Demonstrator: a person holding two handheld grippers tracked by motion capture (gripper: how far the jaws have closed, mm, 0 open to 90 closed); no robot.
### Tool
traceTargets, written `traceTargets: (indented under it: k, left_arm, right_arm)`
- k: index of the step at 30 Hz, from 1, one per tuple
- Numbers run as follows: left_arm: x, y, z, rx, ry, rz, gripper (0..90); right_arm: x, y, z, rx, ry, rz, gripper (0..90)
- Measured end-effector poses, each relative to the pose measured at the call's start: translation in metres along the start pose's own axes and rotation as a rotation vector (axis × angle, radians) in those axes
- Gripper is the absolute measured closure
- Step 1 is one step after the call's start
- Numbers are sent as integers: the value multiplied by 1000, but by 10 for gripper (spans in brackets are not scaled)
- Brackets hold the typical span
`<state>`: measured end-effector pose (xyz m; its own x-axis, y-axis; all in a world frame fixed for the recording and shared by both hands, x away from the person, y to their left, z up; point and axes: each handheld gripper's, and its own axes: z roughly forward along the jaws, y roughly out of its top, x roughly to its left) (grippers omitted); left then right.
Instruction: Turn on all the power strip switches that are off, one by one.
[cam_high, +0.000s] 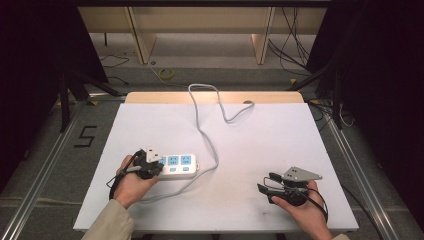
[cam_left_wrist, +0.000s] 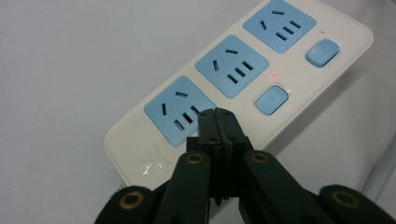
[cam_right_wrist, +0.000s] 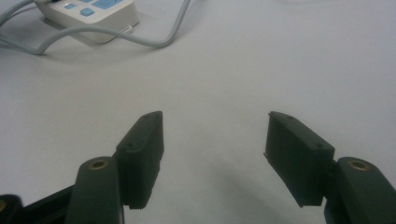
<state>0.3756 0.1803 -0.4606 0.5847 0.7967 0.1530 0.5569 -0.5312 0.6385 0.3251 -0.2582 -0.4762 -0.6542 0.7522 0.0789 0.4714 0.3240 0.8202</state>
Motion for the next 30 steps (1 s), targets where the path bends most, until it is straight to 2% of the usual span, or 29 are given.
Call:
traceTargets:
  k: [15, 30]
  left_arm:
    - [1, 1, -2, -1, -5, 15, 900]
    - [3, 3, -5, -16, -13, -3, 900]
  right_arm:
    - [-1, 0, 1, 1, 3, 3, 379]
    - [-1, 0, 1, 1, 0, 2, 380]
